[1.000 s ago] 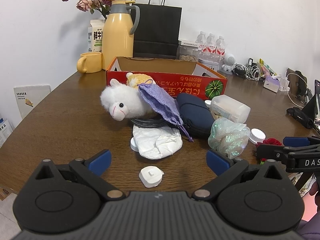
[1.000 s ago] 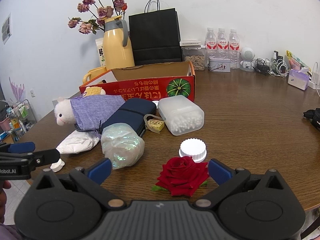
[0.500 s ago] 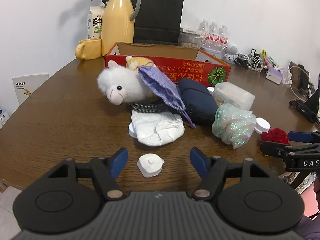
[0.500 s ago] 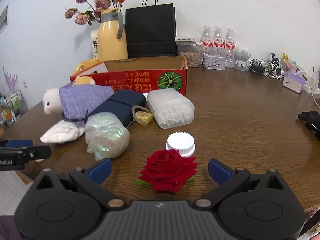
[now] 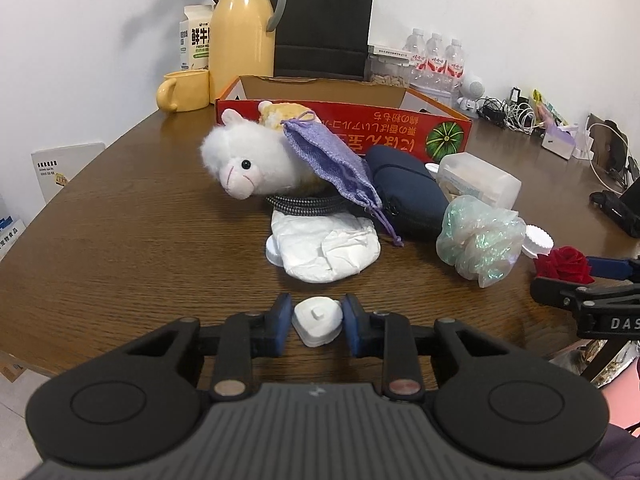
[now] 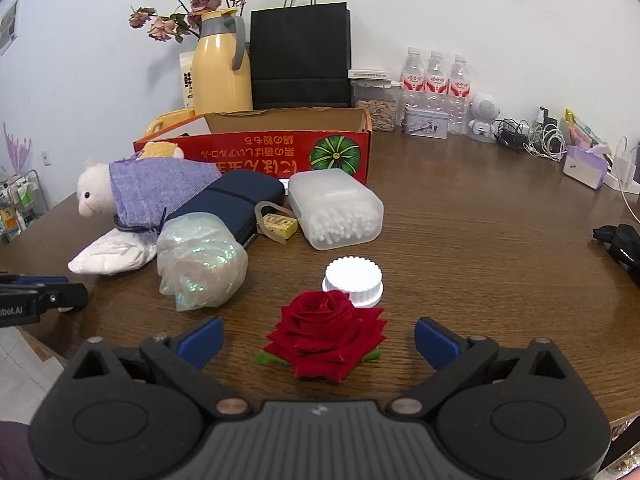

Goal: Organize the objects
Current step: 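Grasp the small white cap with the left gripper while the right gripper grasps the red rose, then carry the white cap with the left gripper while the right gripper carries the rose to the box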

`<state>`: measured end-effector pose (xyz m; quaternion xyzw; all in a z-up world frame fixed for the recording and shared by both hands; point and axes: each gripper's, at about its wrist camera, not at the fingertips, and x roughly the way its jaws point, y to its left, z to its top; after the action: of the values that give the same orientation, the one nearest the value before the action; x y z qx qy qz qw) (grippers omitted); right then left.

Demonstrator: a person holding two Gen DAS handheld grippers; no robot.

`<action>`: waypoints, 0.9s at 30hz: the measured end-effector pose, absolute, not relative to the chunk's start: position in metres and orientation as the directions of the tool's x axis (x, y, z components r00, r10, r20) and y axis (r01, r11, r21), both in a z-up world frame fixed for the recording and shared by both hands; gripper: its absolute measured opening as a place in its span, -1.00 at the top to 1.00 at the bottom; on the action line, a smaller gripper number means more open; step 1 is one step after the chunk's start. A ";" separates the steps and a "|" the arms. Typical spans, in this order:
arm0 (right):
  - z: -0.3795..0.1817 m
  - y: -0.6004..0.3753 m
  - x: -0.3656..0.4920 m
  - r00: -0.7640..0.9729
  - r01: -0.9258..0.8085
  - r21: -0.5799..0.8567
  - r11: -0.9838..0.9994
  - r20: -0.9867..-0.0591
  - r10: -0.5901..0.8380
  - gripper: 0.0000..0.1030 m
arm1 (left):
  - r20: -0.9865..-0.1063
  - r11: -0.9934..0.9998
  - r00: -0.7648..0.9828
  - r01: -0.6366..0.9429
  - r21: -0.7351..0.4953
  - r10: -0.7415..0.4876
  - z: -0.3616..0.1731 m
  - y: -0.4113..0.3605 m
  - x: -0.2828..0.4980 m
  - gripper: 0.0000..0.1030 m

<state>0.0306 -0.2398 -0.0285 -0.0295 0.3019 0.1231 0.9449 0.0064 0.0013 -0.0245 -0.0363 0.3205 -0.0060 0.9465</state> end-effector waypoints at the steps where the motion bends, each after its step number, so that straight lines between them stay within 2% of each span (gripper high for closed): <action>1: -0.029 -0.240 0.031 0.786 -0.252 0.018 0.968 -0.579 0.216 -0.72 | -0.606 0.997 0.795 -0.011 -0.073 -0.035 -0.025 0.001 0.007 0.46; 3: -0.031 -0.240 0.032 0.785 -0.253 0.017 0.967 -0.581 0.215 -0.56 | -0.605 0.997 0.795 -0.010 -0.076 -0.038 -0.024 0.002 0.007 0.46; 6: -0.033 -0.241 0.032 0.787 -0.252 0.021 0.967 -0.577 0.217 -0.14 | -0.602 0.997 0.797 -0.003 -0.080 -0.046 -0.024 0.002 0.006 0.46; 10: -0.031 -0.243 0.030 0.791 -0.274 0.028 0.961 -0.562 0.241 0.00 | -0.589 0.997 0.805 0.021 -0.081 -0.065 -0.022 0.001 0.004 0.46; 18: -0.014 -0.248 0.025 0.822 -0.294 0.039 0.955 -0.499 0.274 0.09 | -0.517 0.994 0.849 0.082 -0.077 -0.110 -0.005 -0.002 -0.005 0.46; 27: 0.029 -0.240 0.049 0.875 -0.333 0.001 0.943 -0.371 0.310 0.09 | -0.388 0.993 0.914 0.094 -0.072 -0.115 0.038 -0.003 0.017 0.46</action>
<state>0.0488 -0.2398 0.0288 -0.0314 0.1863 0.1660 0.9679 0.0167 -0.0029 0.0380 -0.0261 0.2000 -0.0536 0.9780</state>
